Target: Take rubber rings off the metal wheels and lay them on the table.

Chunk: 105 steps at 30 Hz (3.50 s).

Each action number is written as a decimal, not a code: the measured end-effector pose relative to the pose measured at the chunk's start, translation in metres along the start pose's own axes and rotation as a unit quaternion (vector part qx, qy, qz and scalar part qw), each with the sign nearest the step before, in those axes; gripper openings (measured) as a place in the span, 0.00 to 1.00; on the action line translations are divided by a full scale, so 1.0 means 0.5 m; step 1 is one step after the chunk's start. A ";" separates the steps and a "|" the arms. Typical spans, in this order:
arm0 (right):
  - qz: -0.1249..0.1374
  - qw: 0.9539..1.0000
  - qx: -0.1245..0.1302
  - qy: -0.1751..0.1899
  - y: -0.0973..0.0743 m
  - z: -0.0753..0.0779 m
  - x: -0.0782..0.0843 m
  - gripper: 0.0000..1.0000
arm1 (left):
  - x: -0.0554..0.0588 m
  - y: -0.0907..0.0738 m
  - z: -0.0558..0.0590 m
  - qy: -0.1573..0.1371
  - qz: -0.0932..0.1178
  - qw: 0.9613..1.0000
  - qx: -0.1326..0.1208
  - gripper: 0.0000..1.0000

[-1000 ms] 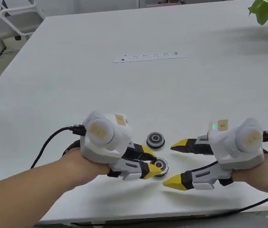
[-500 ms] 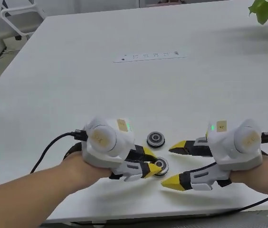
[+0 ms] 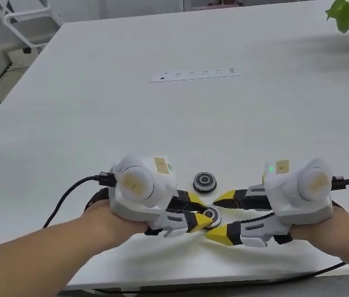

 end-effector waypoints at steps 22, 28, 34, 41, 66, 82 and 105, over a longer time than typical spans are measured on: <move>0.009 1.000 0.013 0.011 -0.016 0.002 0.009 0.24 | 0.002 0.000 0.002 -0.003 0.005 1.000 -0.008 0.13; 0.006 1.000 0.015 0.014 -0.024 0.003 0.013 0.21 | 0.003 -0.001 0.002 -0.005 0.007 1.000 -0.009 0.13; 0.005 1.000 0.016 0.018 -0.029 0.003 0.015 0.19 | 0.003 -0.001 0.003 -0.006 0.008 1.000 -0.010 0.13; 0.006 1.000 0.017 0.024 -0.032 0.004 0.017 0.16 | 0.003 -0.001 0.003 -0.007 0.009 1.000 -0.011 0.13; -0.009 0.996 0.034 0.080 -0.037 0.016 0.025 0.02 | 0.003 -0.001 0.003 -0.012 0.010 1.000 -0.016 0.13; 0.024 0.983 0.057 0.174 -0.046 0.019 0.024 0.00 | 0.003 0.000 0.004 -0.007 0.006 1.000 -0.020 0.13; 0.075 0.965 0.070 0.241 -0.047 -0.002 0.003 0.00 | 0.000 0.003 0.006 -0.012 -0.003 0.999 -0.032 0.12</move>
Point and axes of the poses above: the centre of the closed fingertips' face, and the gripper's own axes: y roughly forward along the fingers, z roughly to its right, x roughly out of its underside, the point moved 8 cm from there along -y, roughly backward along the fingers, and after that the axes turned 7 degrees about z, right-handed, at the moved point
